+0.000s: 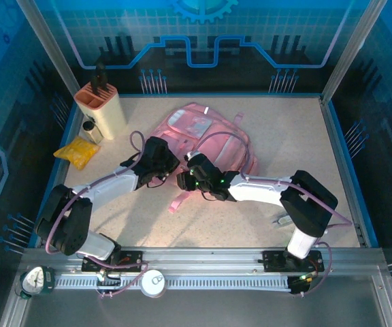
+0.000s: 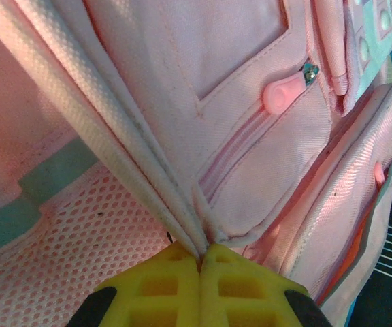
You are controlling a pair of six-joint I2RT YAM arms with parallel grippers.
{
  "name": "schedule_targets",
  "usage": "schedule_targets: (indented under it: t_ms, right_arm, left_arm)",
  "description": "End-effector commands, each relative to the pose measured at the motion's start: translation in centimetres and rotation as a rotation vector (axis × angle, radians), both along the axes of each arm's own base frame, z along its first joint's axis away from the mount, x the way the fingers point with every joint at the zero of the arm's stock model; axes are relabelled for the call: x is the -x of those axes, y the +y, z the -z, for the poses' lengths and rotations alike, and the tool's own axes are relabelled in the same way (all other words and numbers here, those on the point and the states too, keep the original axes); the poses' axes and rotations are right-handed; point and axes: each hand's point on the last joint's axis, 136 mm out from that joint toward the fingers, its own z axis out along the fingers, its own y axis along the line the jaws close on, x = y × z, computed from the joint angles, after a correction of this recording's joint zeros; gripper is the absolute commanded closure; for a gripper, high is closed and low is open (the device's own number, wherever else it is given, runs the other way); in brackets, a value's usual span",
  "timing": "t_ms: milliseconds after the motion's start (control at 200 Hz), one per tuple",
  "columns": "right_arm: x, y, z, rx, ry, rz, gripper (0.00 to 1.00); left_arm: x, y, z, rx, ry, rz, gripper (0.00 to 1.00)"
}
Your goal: Pack the student bag
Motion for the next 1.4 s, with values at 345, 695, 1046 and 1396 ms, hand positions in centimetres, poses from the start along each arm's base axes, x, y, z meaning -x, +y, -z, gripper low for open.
schedule_targets:
  t_ms: [345,695,1046,1396]
  right_arm:
    - [-3.5,0.0,0.1,-0.015,-0.039,0.101,0.69]
    - [-4.4,-0.3,0.1,0.034,-0.055,0.124,0.8]
    - [-3.2,-1.5,-0.7,0.076,-0.076,0.121,0.98]
    - [1.0,-5.8,2.3,0.164,0.017,0.122,1.0]
  left_arm:
    - [0.4,-2.7,-2.6,0.086,-0.062,0.074,1.0]
    - [0.7,-2.6,-2.7,0.082,-0.063,0.067,1.0]
    - [0.6,-2.1,-2.5,0.048,-0.065,0.061,1.0]
    - [0.2,-1.1,-1.8,0.004,-0.05,0.04,1.0]
